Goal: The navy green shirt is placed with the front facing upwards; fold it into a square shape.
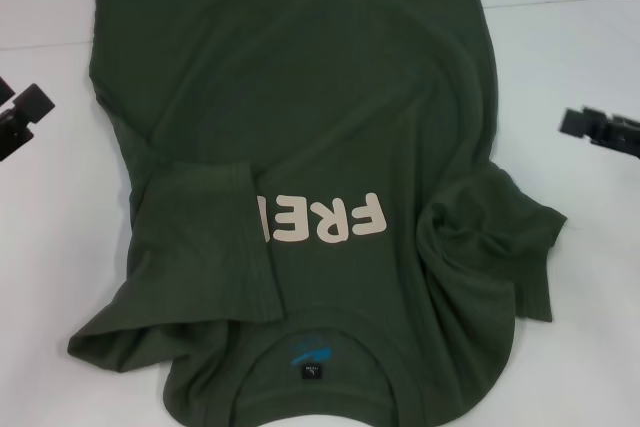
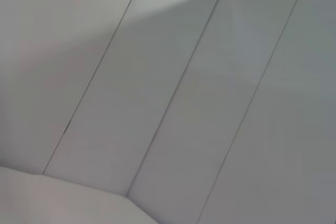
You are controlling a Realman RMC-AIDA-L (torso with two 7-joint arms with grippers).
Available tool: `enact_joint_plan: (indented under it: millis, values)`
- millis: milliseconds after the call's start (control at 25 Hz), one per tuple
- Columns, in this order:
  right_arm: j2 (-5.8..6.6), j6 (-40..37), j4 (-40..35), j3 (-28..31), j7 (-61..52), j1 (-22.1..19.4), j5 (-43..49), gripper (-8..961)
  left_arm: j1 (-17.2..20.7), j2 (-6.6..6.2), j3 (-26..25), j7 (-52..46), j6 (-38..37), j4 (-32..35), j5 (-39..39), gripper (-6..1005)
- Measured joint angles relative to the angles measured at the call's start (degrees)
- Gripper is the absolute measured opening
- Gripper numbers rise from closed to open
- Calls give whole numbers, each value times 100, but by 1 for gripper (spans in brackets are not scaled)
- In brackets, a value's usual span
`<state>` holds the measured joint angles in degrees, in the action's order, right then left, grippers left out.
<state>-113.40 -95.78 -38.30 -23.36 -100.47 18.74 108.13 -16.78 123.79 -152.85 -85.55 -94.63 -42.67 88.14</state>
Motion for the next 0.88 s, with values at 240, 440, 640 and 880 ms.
enact_joint_plan:
  millis: [240,440,640,880]
  values:
    - [172,-373,-550,70,-1313,-121,673,932,2,-3,17,-49,45,6,-36,904]
    - [336,-804,-587,317,-1902,-191,1049,930,26,-4,37,-39,68,52,-74,904]
    - [436,-1044,-536,567,-2214,-215,1733,930,1,-4,91,-14,43,50,-276,904]
    - [435,-943,-210,683,-2213,-213,2141,931,-61,-34,336,4,68,19,-726,904]
